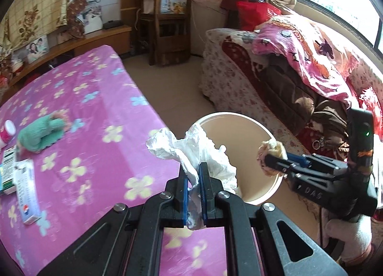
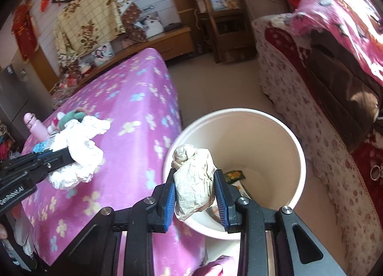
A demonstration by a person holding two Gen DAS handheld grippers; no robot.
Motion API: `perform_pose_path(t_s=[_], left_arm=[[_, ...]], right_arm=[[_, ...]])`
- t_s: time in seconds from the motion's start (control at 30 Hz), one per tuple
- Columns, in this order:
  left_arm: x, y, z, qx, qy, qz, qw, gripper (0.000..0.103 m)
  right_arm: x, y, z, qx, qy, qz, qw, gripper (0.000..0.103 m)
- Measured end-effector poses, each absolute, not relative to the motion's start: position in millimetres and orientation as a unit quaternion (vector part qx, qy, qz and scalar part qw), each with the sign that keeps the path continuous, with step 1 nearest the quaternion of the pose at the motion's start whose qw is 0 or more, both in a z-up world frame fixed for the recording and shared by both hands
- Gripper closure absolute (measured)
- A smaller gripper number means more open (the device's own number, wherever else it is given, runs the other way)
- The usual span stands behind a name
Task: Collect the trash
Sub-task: 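Open both grippers to drop the tissue and paper into the bucket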
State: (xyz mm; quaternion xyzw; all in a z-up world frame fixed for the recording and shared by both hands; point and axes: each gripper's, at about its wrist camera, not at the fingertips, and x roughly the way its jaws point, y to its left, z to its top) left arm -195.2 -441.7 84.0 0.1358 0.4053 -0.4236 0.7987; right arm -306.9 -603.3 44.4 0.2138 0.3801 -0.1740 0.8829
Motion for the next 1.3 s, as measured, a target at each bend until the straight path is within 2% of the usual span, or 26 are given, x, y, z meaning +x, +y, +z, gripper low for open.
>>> perform_pose_path(t_s=[0.13, 0.17, 0.23, 0.27, 0.3, 0.37, 0.73, 1.3], left_arm=[[-195.8, -463.7, 77.0, 0.134, 0.409, -0.435, 0.791, 0.094], [-196.1, -466.1, 76.0, 0.132, 0.409, -0.436, 0.791, 0.094], [-195.0, -472.7, 72.9, 0.124, 0.416, -0.445, 0.783, 0.088], [-194.9, -474.2, 71.6, 0.121, 0.419, -0.447, 0.781, 0.077], [-194.4, -474.4, 70.6, 0.117, 0.421, -0.448, 0.780, 0.061], [-193.2, -472.4, 69.1, 0.109, 0.422, -0.449, 0.780, 0.053], [-186.3, -451.0, 69.8, 0.121, 0.413, -0.423, 0.798, 0.053], [-170.9, -397.1, 75.8, 0.117, 0.398, -0.372, 0.830, 0.053]], right_arm=[[-309.9, -619.5, 35.3, 0.225, 0.385, -0.191, 0.875, 0.068], [-309.7, -622.2, 33.6, 0.229, 0.385, -0.195, 0.873, 0.065], [-312.3, -630.4, 30.9, 0.242, 0.382, -0.200, 0.869, 0.041], [-314.1, -633.8, 30.0, 0.247, 0.379, -0.203, 0.869, 0.027], [-316.1, -636.5, 30.0, 0.249, 0.374, -0.206, 0.869, 0.026], [-318.3, -639.8, 30.6, 0.251, 0.370, -0.212, 0.869, 0.026], [-311.0, -628.0, 25.6, 0.259, 0.379, -0.199, 0.865, 0.026], [-287.5, -574.6, 50.7, 0.214, 0.381, -0.178, 0.882, 0.026]])
